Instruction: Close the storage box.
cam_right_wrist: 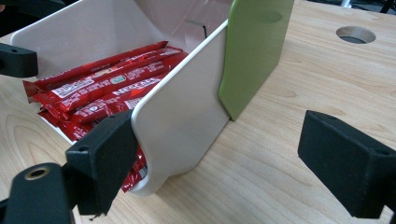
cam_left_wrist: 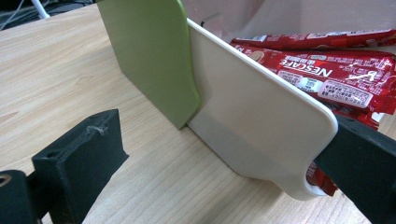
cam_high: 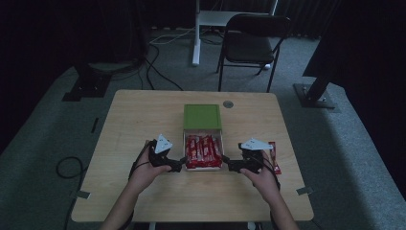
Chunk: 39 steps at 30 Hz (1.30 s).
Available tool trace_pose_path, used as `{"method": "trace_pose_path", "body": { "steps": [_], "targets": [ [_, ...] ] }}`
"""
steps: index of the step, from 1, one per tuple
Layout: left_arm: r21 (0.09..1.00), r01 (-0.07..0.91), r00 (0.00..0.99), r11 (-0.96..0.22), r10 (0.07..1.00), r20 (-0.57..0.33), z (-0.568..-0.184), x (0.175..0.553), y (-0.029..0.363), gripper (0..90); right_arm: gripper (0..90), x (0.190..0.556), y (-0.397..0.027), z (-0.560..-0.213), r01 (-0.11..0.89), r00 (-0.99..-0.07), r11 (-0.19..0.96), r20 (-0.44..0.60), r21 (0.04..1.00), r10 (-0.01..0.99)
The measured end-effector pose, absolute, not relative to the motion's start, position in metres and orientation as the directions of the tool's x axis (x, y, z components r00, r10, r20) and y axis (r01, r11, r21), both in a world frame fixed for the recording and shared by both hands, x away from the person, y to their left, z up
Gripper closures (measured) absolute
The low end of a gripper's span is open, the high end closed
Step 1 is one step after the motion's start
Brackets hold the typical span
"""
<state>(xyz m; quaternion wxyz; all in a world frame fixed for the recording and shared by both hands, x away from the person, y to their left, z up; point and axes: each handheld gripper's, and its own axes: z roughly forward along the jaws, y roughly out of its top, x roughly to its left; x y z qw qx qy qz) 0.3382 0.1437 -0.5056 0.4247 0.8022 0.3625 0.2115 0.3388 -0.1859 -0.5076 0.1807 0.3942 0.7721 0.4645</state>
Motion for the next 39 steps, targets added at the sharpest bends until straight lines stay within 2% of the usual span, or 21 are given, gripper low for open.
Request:
{"method": "trace_pose_path", "body": {
  "steps": [39],
  "targets": [
    [0.834, 0.413, 0.625, -0.366, 0.78, 0.033, -0.5, 0.361, 0.142, 3.1, 11.4, 0.367, -0.185, -0.503, 0.454, -0.6, 0.237, 0.098, 0.859, 0.794]
  ]
}}
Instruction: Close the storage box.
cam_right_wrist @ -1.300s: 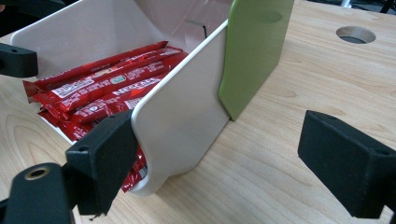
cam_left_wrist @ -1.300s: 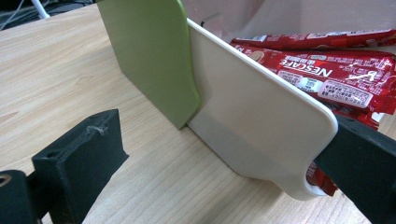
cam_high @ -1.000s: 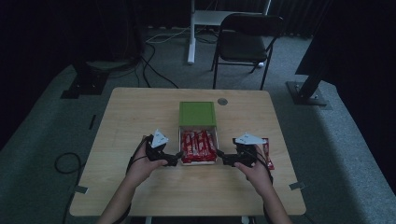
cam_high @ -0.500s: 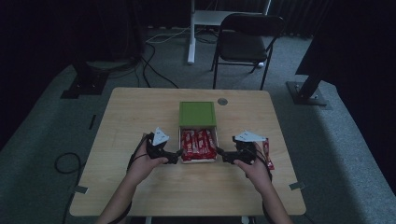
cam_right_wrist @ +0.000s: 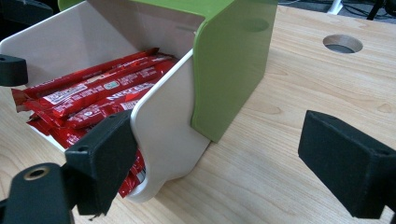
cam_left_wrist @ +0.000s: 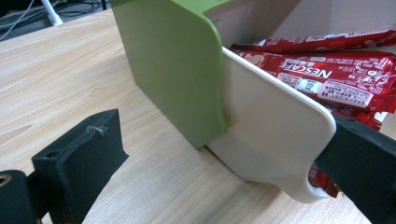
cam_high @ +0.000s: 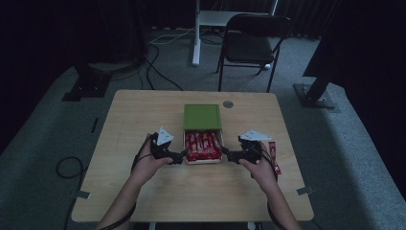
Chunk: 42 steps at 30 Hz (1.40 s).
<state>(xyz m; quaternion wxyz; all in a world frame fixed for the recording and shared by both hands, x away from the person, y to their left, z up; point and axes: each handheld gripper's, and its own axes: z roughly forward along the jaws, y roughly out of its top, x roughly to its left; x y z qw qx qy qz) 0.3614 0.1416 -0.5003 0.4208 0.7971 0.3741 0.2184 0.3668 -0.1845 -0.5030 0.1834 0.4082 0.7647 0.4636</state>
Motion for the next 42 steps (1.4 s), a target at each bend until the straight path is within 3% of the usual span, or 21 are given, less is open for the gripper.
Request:
{"method": "trace_pose_path", "body": {
  "steps": [42],
  "targets": [
    [0.842, 0.424, 0.578, -0.332, 0.816, 0.031, -0.505, 0.391, 0.143, 3.0, 11.2, 0.392, -0.178, -0.503, 0.458, -0.574, 0.217, 0.1, 0.862, 0.813]
  ]
}}
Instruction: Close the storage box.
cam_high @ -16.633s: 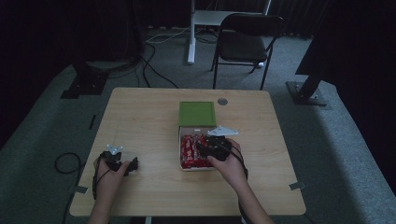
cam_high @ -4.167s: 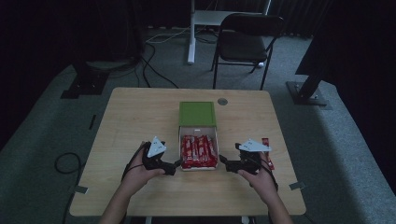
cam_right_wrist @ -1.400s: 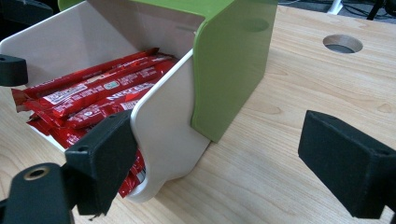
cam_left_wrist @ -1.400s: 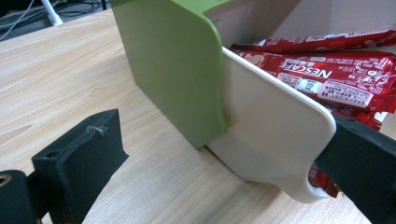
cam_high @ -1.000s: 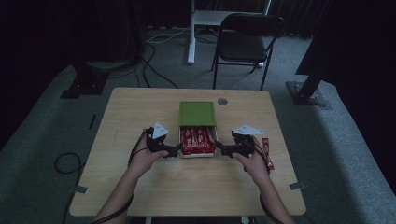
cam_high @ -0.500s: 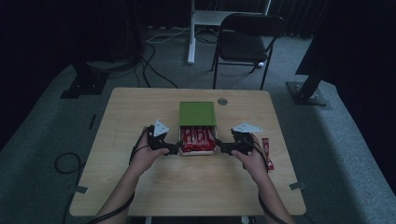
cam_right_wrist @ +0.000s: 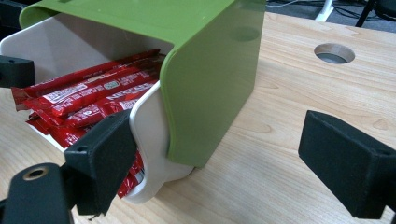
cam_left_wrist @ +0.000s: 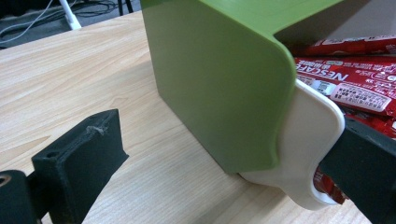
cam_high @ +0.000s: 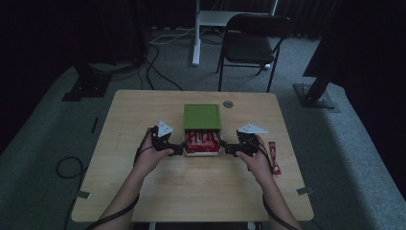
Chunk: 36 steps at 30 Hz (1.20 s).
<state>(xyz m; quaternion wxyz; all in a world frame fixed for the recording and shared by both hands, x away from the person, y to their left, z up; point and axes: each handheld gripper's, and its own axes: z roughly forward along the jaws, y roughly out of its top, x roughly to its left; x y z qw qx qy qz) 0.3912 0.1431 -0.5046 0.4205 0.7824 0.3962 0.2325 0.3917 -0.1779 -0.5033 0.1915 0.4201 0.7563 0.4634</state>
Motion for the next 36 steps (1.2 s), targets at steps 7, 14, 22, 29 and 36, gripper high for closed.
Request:
{"method": "trace_pose_path", "body": {
  "steps": [7, 14, 22, 29, 36],
  "targets": [
    [0.843, 0.424, 0.57, -0.33, 0.821, 0.036, -0.505, 0.397, 0.142, 3.1, 11.2, 0.397, -0.176, -0.503, 0.463, -0.562, 0.213, 0.099, 0.861, 0.821],
    [0.844, 0.417, 0.567, -0.336, 0.822, 0.047, -0.505, 0.402, 0.142, 3.1, 11.2, 0.403, -0.175, -0.504, 0.465, -0.557, 0.209, 0.101, 0.86, 0.825],
    [0.847, 0.415, 0.557, -0.333, 0.829, 0.053, -0.505, 0.408, 0.141, 3.0, 11.2, 0.409, -0.173, -0.505, 0.462, -0.548, 0.211, 0.09, 0.862, 0.832],
    [0.847, 0.416, 0.554, -0.33, 0.831, 0.052, -0.506, 0.411, 0.141, 3.1, 11.2, 0.413, -0.17, -0.507, 0.462, -0.539, 0.209, 0.086, 0.862, 0.838],
    [0.849, 0.402, 0.561, -0.343, 0.825, 0.067, -0.507, 0.412, 0.14, 2.9, 11.2, 0.414, -0.17, -0.507, 0.457, -0.54, 0.215, 0.077, 0.863, 0.838]
  ]
}}
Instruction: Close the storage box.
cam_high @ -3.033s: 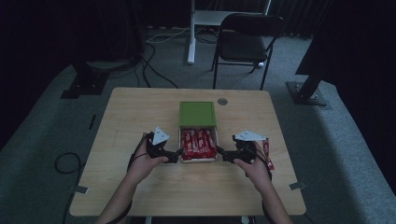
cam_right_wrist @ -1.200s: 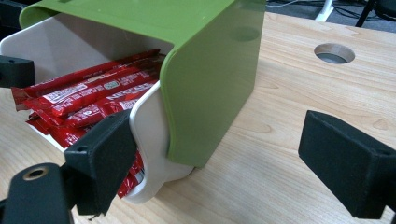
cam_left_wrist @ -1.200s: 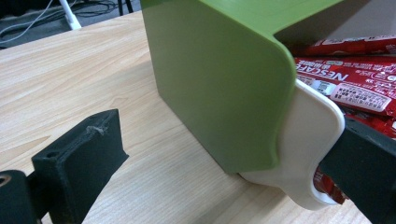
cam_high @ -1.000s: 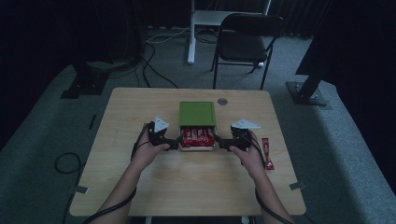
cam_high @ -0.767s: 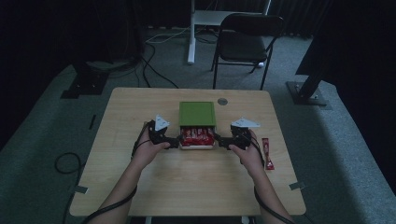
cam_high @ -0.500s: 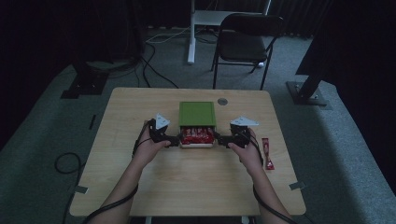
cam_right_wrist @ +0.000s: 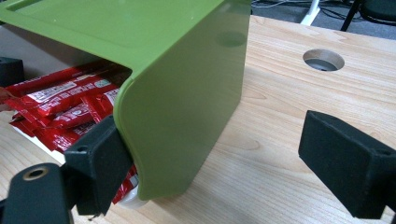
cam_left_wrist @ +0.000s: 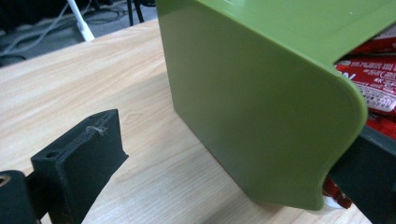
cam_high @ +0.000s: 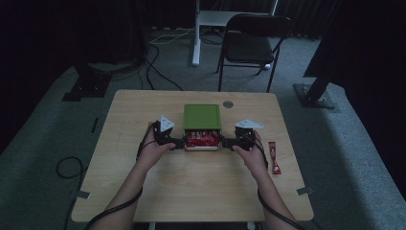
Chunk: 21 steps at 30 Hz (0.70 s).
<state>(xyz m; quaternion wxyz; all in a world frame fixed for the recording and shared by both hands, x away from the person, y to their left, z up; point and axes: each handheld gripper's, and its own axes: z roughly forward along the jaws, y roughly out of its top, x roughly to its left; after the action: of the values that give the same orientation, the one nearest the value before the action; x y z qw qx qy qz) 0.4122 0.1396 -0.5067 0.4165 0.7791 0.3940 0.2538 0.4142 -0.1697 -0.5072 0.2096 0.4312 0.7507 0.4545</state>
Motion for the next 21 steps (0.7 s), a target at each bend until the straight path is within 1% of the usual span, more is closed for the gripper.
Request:
{"method": "trace_pose_path", "body": {
  "steps": [5, 9, 14, 21],
  "targets": [
    [0.849, 0.408, 0.556, -0.336, 0.829, 0.061, -0.508, 0.411, 0.139, 3.2, 12.8, 0.412, -0.169, -0.507, 0.456, -0.537, 0.209, 0.08, 0.865, 0.84],
    [0.864, 0.397, 0.57, -0.311, 0.821, 0.034, -0.503, 0.408, 0.138, 3.2, 12.9, 0.409, -0.171, -0.504, 0.45, -0.532, 0.182, 0.099, 0.874, 0.841],
    [0.864, 0.392, 0.573, -0.316, 0.819, 0.039, -0.5, 0.402, 0.137, 3.2, 12.6, 0.405, -0.173, -0.501, 0.446, -0.537, 0.165, 0.115, 0.88, 0.836],
    [0.862, 0.404, 0.576, -0.305, 0.817, 0.019, -0.503, 0.392, 0.142, 3.2, 12.5, 0.397, -0.181, -0.498, 0.447, -0.532, 0.16, 0.118, 0.88, 0.839]
  ]
}}
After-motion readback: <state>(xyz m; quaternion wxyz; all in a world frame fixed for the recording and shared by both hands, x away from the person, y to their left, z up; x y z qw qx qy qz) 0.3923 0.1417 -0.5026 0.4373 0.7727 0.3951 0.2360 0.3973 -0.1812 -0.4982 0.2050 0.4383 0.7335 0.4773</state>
